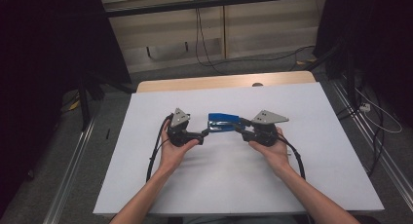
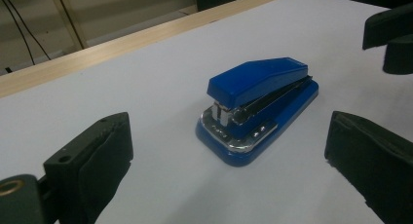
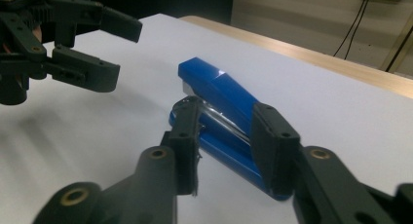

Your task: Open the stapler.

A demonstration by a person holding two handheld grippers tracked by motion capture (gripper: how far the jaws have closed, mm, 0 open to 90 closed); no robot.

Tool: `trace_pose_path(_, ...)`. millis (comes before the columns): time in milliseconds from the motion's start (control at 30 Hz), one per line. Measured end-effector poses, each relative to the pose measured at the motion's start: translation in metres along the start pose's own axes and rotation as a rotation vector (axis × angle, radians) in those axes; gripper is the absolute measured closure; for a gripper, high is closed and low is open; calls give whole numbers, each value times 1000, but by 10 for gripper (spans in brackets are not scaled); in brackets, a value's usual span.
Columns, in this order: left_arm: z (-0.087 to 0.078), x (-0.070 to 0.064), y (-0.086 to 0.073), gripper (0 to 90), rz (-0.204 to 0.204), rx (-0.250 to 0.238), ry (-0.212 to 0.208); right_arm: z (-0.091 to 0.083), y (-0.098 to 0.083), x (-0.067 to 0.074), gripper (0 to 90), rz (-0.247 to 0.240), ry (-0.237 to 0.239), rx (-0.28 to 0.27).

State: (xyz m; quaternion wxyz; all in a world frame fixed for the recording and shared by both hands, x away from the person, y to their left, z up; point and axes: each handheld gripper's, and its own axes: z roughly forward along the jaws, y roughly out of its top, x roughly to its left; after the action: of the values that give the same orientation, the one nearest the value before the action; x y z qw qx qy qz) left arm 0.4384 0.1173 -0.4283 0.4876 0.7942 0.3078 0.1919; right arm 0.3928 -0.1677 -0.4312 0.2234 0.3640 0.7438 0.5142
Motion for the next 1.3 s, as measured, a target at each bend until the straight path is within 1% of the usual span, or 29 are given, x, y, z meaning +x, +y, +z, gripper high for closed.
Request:
trace_pose_path(67,2,-2,0,28,3,8,4,2,-1,1,702,2,10,6)
trace_pose_path(200,3,-2,-1,32,-10,12,-5,5,0,1,785,8,39,1)
trace_pose_path(233,3,-2,-1,34,-10,13,-3,6,1,1,821,12,43,9)
trace_pose_path(267,3,-2,-1,35,-9,14,7,7,1,0,854,14,52,16)
trace_pose_path(333,3,-2,-2,34,-8,25,15,9,1,0,900,13,58,26)
trace_pose_path(400,4,0,-3,41,-10,31,12,10,1,0,900,10,66,32)
trace_pose_path(533,4,3,-4,78,-12,31,12,14,2,1,900,4,57,54)
trace_pose_path(567,4,3,-4,92,-16,29,13,16,2,1,900,3,49,64)
trace_pose_path(633,3,5,-4,147,-17,21,12,19,3,1,900,6,45,67)
trace_pose_path(667,2,6,-4,174,-20,22,19,23,4,1,900,10,40,78)
trace_pose_path(700,2,7,-4,174,-23,21,24,23,4,1,900,10,40,78)
trace_pose_path(767,3,7,-4,223,-21,22,28,27,4,1,900,10,48,80)
trace_pose_path(867,4,9,-5,358,-22,22,14,32,5,3,900,3,53,92)
trace_pose_path(933,6,9,-6,410,-18,27,7,35,6,3,900,4,54,90)
trace_pose_path(1000,7,8,-6,480,-17,23,-1,38,7,3,900,7,55,87)
trace_pose_path(1067,8,8,-5,513,-23,28,-2,40,6,3,900,12,57,89)
trace_pose_path(1167,9,7,-3,619,-35,19,-16,43,4,4,900,7,53,101)
trace_pose_path(1233,9,6,-2,709,-32,22,-36,44,3,3,900,8,50,109)
trace_pose_path(1300,11,5,-1,790,-15,29,-40,46,2,3,900,5,47,118)
